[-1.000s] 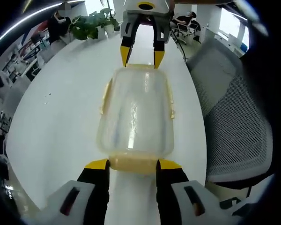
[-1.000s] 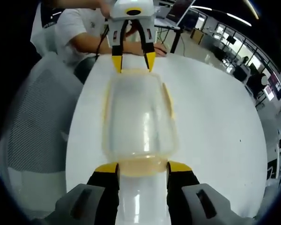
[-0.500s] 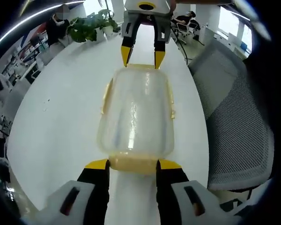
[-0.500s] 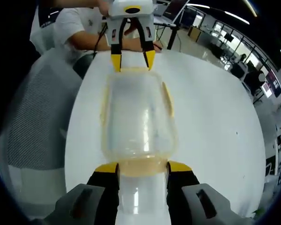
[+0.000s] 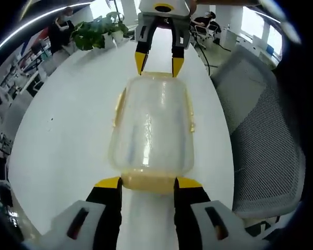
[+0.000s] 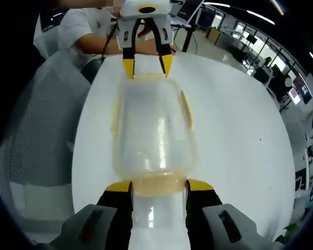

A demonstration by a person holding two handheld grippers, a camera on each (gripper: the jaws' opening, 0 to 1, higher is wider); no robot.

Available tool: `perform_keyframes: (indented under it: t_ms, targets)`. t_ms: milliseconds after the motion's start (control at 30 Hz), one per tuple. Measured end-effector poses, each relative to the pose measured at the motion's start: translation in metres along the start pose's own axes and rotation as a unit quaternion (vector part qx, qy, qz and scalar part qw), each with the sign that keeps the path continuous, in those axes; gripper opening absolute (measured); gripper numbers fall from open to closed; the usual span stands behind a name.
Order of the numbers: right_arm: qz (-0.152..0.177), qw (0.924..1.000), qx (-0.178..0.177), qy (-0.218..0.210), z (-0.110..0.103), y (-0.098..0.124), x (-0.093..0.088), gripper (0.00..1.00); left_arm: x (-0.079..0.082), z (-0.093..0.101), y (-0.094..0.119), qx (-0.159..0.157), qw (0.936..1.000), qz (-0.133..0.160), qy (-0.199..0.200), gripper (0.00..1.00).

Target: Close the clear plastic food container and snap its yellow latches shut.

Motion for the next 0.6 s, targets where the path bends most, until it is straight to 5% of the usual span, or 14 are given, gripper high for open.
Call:
perform_keyframes:
  t_ms: [600]
  targets:
    - [-0.005, 0.9999, -0.004, -0.010, 0.002, 0.010, -0.024, 0.38, 0.023, 0.001, -0.014, -0.003, 1.0000, 0.000, -0.008, 0.38]
Point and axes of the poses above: the point that each gripper's makers call its tool centre point, and the gripper's own axes: y roughly backward along the fingers, z roughly to its right, x roughly out of its top, the point moved 4 cm from there along y, roughly backward along the fingers, and after that the axes turned 10 degrees about x, right-handed, at the moved point
